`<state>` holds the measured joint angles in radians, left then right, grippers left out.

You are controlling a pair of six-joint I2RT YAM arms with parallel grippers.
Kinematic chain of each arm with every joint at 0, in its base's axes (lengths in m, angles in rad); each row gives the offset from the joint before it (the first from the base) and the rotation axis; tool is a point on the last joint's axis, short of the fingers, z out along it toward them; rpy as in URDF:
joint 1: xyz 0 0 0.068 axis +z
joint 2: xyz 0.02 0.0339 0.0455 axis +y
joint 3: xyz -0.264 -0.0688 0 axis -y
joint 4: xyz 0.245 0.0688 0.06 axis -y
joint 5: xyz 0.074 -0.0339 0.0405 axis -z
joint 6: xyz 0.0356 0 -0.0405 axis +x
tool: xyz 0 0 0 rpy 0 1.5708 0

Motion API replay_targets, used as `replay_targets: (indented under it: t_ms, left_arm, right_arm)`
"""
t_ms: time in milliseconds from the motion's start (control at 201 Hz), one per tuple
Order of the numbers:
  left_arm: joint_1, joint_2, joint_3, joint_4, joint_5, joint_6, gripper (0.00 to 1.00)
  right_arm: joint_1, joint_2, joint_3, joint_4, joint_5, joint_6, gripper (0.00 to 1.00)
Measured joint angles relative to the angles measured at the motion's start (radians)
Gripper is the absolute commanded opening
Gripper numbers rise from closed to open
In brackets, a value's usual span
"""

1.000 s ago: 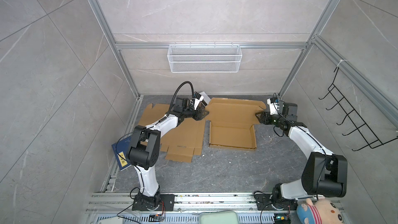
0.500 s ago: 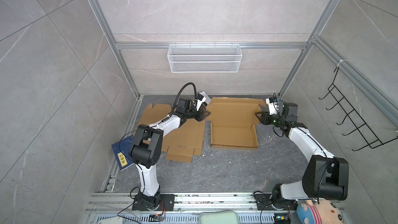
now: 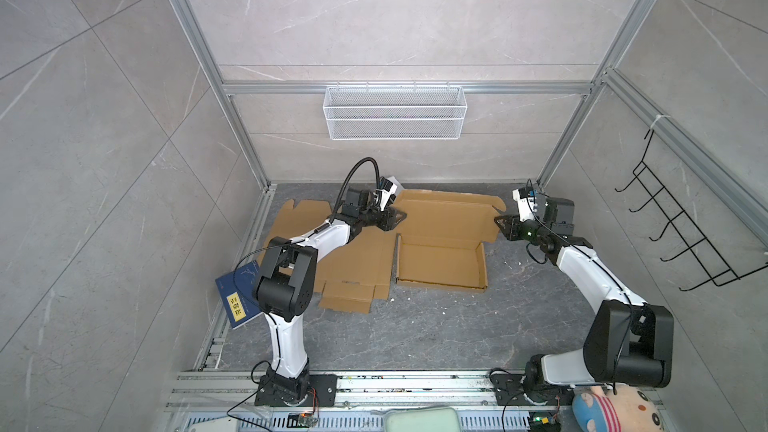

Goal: Fold the paper box

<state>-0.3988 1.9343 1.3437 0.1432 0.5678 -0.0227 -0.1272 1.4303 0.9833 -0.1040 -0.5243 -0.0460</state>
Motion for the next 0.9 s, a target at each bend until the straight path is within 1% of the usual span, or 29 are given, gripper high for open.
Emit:
replay_targets:
  t_ms: [85, 134, 269, 343, 403, 513, 567, 627, 752, 896]
  left_arm:
    - [0.000, 0.000, 0.000, -0.002, -0.004, 0.006, 0.43]
    - [0.000, 0.000, -0.002, -0.005, -0.011, 0.014, 0.43]
    - [0.010, -0.006, -0.006, -0.030, -0.014, 0.035, 0.42]
    - [0.017, -0.008, -0.006, -0.039, -0.009, 0.038, 0.38]
    - [0.023, -0.008, -0.006, -0.041, -0.005, 0.041, 0.33]
    - [0.028, -0.008, -0.006, -0.045, 0.016, 0.037, 0.27]
    - [0.028, -0.008, -0.006, -0.045, 0.019, 0.036, 0.24]
    - [0.028, -0.008, -0.006, -0.046, 0.021, 0.032, 0.18]
    - [0.024, -0.008, -0.006, -0.045, 0.037, 0.027, 0.09]
    - [0.014, -0.009, -0.010, -0.033, 0.030, 0.016, 0.03]
  right_arm:
    - [0.003, 0.000, 0.000, -0.001, 0.001, -0.007, 0.46]
    - [0.004, 0.000, 0.000, -0.001, 0.003, -0.021, 0.48]
    - [0.004, 0.003, 0.000, 0.000, 0.003, -0.027, 0.49]
    - [0.004, 0.016, 0.000, 0.002, -0.002, -0.027, 0.49]
    - [0.005, 0.032, 0.001, 0.004, -0.009, -0.027, 0.48]
    - [0.013, 0.060, 0.005, 0.004, -0.021, -0.032, 0.44]
    - [0.023, 0.069, 0.008, 0.003, -0.024, -0.035, 0.39]
    - [0.035, 0.072, 0.010, 0.003, -0.026, -0.040, 0.34]
    - [0.054, 0.070, 0.009, 0.005, -0.018, -0.048, 0.24]
    - [0.056, 0.032, -0.030, 0.024, 0.013, -0.025, 0.16]
